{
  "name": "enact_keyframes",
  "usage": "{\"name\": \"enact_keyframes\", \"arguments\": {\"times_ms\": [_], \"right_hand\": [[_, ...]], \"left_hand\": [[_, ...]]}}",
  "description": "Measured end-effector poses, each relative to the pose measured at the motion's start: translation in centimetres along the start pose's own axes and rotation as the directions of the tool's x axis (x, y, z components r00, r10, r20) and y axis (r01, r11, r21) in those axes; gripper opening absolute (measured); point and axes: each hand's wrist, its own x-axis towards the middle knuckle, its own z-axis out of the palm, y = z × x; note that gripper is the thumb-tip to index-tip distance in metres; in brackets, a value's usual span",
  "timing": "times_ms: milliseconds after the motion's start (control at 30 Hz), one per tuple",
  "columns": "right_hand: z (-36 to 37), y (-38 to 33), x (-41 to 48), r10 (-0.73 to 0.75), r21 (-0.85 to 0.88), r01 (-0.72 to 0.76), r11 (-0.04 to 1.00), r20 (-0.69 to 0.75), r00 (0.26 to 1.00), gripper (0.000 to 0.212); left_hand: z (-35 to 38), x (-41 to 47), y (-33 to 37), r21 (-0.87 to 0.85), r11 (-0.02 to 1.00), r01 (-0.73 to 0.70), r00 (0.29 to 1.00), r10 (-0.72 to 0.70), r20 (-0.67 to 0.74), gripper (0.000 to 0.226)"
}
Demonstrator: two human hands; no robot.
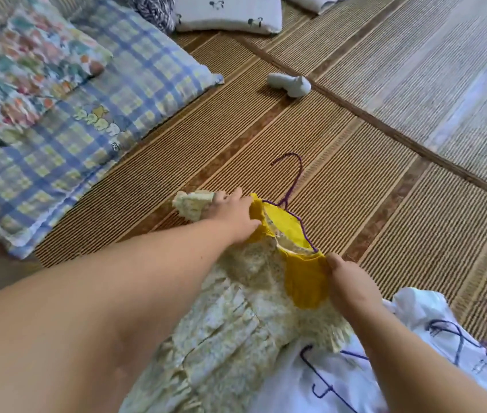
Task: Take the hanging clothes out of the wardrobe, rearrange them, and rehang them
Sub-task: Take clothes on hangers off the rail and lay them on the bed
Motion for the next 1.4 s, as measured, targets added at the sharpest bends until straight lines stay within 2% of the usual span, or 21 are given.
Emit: {"name": "enact_keyframes", "arguments": {"times_ms": [100,200,267,400,533,767,933,1100,1233,1400], "right_hand": [[1.4,0.3,1.3,0.055,0.023,-0.057,0.998,0.05,0.997,0.03],[1.9,-0.1,1.6,0.134,0.214,-0.149,0.965,0.087,0.987,0.042],[2.0,-0.6,1.4,0.134,0.252,-0.148,0.956,0.069,0.989,0.056],[0.9,-3.1,0.1,0.018,0.211,-0.009,0.977,-0.044,0.999,0.067],[-0.9,-7.2,-1.6,-0.204,0.103,0.213,0.971,-0.094,0.974,0.068],[-5.7,-15.9,-6.3,-0.466,-0.006,0.469,0.883,-0.124,0.876,0.06],[-9.1,-22.4,-12.5,-0.643,-0.075,0.641,0.763,-0.177,0.745,0.056],[-11.9,-28.9,-21.6,-0.793,-0.122,0.79,0.601,-0.214,0.57,0.058],[-13.7,-33.1,-31.7,-0.875,-0.141,0.88,0.454,-0.255,0.411,0.053],[-16.5,-36.3,-46.9,-0.945,-0.181,0.96,0.215,-0.286,0.158,0.049]], "left_hand": [[2.8,0.4,-0.4,0.024,0.999,-0.024,0.996,0.022,0.085,0.082],[4.4,-0.3,-0.5,0.005,0.997,-0.077,0.995,0.077,0.069,0.084],[4.7,-1.2,-0.6,0.023,0.993,-0.119,0.991,0.118,0.07,0.081],[4.0,-3.7,-1.5,0.075,0.977,-0.197,0.978,0.191,0.081,0.078],[1.9,-6.8,-3.1,0.097,0.972,-0.214,0.976,0.208,0.07,0.076],[-4.5,-14.4,-8.0,0.055,0.994,-0.095,0.993,0.099,-0.066,0.067],[-8.4,-22.8,-11.6,0.028,0.999,0.016,0.993,-0.013,-0.117,0.072],[-11.7,-34.2,-15.2,0.03,0.991,0.133,0.953,-0.119,-0.28,0.072],[-15.0,-46.1,-17.2,0.057,0.966,0.251,0.875,-0.202,-0.44,0.07],[-17.3,-63.9,-16.4,-0.043,0.917,0.396,0.715,-0.337,-0.613,0.065]]}}
